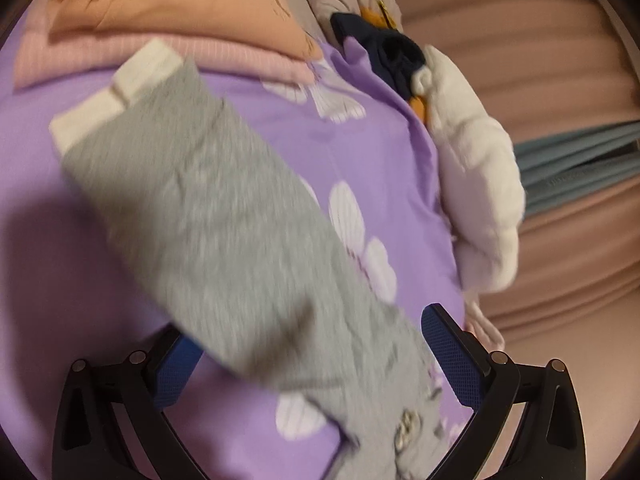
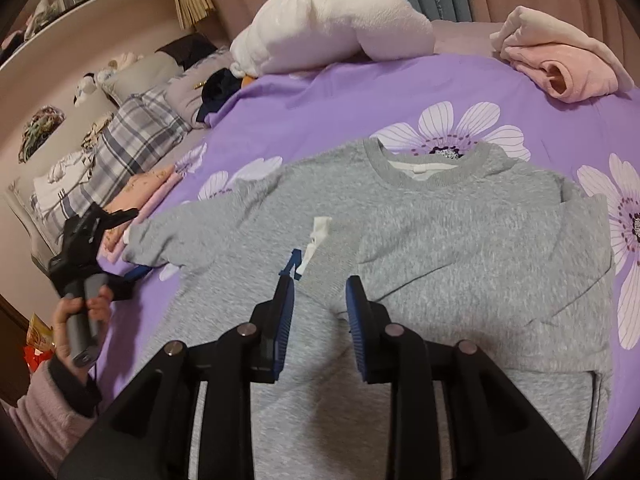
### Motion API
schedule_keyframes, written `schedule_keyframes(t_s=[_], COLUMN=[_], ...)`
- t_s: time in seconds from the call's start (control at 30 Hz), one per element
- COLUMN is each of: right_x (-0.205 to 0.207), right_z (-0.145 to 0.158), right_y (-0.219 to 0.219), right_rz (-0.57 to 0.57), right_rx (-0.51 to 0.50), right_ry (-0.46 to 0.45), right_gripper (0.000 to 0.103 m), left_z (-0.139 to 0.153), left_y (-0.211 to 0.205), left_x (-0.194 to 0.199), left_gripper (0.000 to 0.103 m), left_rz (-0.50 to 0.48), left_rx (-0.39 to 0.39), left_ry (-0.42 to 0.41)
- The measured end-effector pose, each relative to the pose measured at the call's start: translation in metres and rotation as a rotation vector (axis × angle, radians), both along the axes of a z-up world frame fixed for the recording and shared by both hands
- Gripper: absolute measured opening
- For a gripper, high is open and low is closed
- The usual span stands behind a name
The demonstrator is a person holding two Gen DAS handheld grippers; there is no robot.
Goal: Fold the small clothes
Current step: 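Grasp the other sleeve cuff with the left gripper and lift it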
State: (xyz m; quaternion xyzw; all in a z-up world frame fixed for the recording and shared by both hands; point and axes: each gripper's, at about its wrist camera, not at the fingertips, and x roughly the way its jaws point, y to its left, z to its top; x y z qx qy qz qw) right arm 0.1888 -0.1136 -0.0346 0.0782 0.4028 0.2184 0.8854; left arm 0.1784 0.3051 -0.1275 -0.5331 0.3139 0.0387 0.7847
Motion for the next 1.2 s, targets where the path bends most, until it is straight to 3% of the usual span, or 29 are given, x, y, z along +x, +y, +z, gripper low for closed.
schedule_keyframes(t_s=[0.07, 0.13, 0.2, 0.23, 0.3, 0.37, 0.4, 0.53, 0.67, 0.87, 1.0, 1.07, 1.13, 1.2], right_x=[-0.002, -0.005, -0.008, -0.009, -0.013, -0.017, -0.02, -0.029, -0.04, -0.057, -0.069, -0.073, -0.079, -0.084], right_z=[-0.001, -0.003, -0.006, -0.007, -0.007, -0.007, -0.006, -0.002, 0.004, 0.01, 0.013, 0.013, 0.012, 0.012], right_y=[0.0, -0.003, -0.002, -0.004, -0.005, -0.008, -0.01, -0.018, -0.034, -0.063, -0.087, -0.095, -0.107, -0.114], right_rz=[-0.004, -0.003, -0.001, 0.0, 0.005, 0.003, 0.002, -0.013, -0.047, -0.129, -0.199, -0.223, -0.248, -0.267], right_rx=[-0.01, -0.022, -0.042, -0.046, -0.043, -0.04, -0.036, -0.033, -0.031, 0.004, 0.031, 0.038, 0.051, 0.05], right_ry=[-0.001, 0.006, 0.012, 0.014, 0.02, 0.021, 0.017, 0.006, -0.006, -0.025, -0.037, -0.036, -0.027, -0.021], right_gripper=[0.035, 0.036, 0.037, 0.037, 0.037, 0.037, 0.038, 0.042, 0.043, 0.043, 0.044, 0.044, 0.045, 0.047], left_z=[0.005, 0.006, 0.004, 0.004, 0.001, -0.001, 0.0, 0.027, 0.073, 0.122, 0.113, 0.099, 0.08, 0.064], left_y=[0.003, 0.004, 0.01, 0.012, 0.019, 0.023, 0.024, 0.003, -0.041, -0.159, -0.26, -0.302, -0.336, -0.358], left_x=[0.009, 0.017, 0.018, 0.017, 0.013, 0.009, 0.009, 0.014, 0.023, 0.034, 0.029, 0.026, 0.025, 0.027], left_gripper=[0.1, 0.088, 0.066, 0.059, 0.033, 0.015, 0.011, 0.006, 0.004, 0.004, 0.004, 0.004, 0.005, 0.005], left_rz=[0.02, 0.04, 0.061, 0.072, 0.088, 0.096, 0.094, 0.03, -0.061, -0.294, -0.496, -0.591, -0.684, -0.751], left_rx=[0.048, 0.097, 0.112, 0.114, 0.111, 0.115, 0.129, 0.281, 0.445, 0.7, 0.945, 1.023, 1.064, 1.056], left_ry=[0.031, 0.085, 0.13, 0.141, 0.168, 0.198, 0.214, 0.212, 0.132, -0.003, -0.039, -0.04, -0.015, 0.027])
